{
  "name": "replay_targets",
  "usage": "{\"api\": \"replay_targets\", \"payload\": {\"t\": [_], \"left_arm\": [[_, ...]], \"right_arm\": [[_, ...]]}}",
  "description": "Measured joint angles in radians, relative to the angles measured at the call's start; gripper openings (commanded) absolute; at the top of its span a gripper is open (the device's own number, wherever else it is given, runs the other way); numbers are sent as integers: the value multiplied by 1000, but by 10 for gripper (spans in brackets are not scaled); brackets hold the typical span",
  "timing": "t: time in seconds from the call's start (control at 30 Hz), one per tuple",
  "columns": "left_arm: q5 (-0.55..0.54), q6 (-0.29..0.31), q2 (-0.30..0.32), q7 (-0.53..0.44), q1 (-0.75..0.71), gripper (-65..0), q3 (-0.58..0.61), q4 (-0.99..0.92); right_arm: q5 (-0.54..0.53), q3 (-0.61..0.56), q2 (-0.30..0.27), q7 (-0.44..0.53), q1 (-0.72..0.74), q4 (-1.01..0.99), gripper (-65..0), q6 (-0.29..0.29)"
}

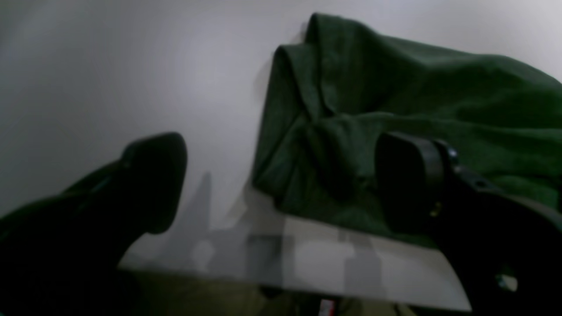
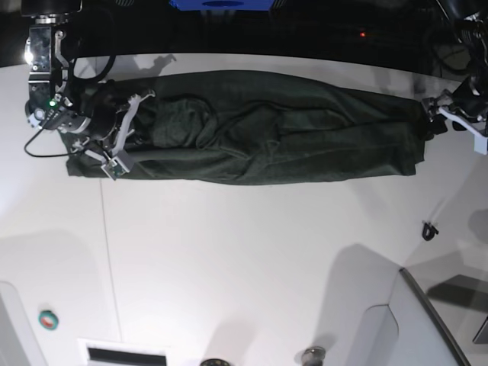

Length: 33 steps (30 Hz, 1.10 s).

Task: Layout the t-shirt on the table in an organized manner, then fold the t-shirt properly
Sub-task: 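Pull the strip ends apart with both grippers to straighten it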

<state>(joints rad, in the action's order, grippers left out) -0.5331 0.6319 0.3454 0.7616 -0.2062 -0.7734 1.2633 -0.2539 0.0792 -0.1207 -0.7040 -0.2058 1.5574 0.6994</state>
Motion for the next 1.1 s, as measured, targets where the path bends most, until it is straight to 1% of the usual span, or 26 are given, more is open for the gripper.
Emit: {"api": "replay_targets", "payload": {"t": [0.03,0.07,0.13,0.2,0.3,0.33,0.47,0.53,0.6,0.63,0.67,0.83,0.9,0.93,0.97,1.0,1.07,1.1], "left_arm": [[-3,14,-2,-35,14,0,3,-23],[-18,13,-1,-82,26,0,21,-52],[-10,3,5,-136,42,0,79,-114],[-10,6,2,-191,48,0,135,-175],[-21,7,-3,-262,51,0,157,-250],[-23,19,2,-275,53,0,154,-269],[-21,20,19,-281,53,0,153,-286],[-18,20,38,-275,42,0,153,-286],[-14,-29,61,-268,34,0,153,-286],[-12,-64,69,-262,30,0,153,-280],[3,-80,76,-262,27,0,152,-267],[-14,-75,76,-265,45,0,159,-240],[33,-74,77,-270,61,0,162,-270],[74,-78,74,-260,81,0,161,-293],[121,-82,66,-272,104,0,159,-319],[126,-82,60,-280,124,0,157,-336],[171,-77,40,-301,161,0,160,-355],[170,-75,30,-306,174,0,160,-362]], "right_arm": [[-2,-1,1,1,0,0,-633,0],[-3,-4,3,1,0,0,-633,-1],[-3,-5,3,0,0,0,-633,-1],[-4,-5,3,1,0,0,-633,-1],[-3,-5,2,0,0,0,-633,-1],[-1,-5,2,0,0,0,-633,-1],[-4,-5,3,1,-4,0,-633,-1],[0,-5,2,-3,-11,0,-633,-1],[0,-5,3,-4,-14,0,-633,-1],[0,-5,3,-3,-14,0,-633,-1],[-1,-5,3,-3,-13,0,-633,-1],[0,-5,2,-3,-14,0,-633,-1],[0,-5,3,-3,-13,0,-633,-1],[-1,-5,3,-3,-14,0,-633,-1],[-1,-5,3,-3,-14,0,-633,-1],[0,-5,3,-4,-14,0,-633,-1],[0,-5,3,-3,-14,0,-633,-1],[-1,-5,3,-3,-14,0,-633,-1]]}}
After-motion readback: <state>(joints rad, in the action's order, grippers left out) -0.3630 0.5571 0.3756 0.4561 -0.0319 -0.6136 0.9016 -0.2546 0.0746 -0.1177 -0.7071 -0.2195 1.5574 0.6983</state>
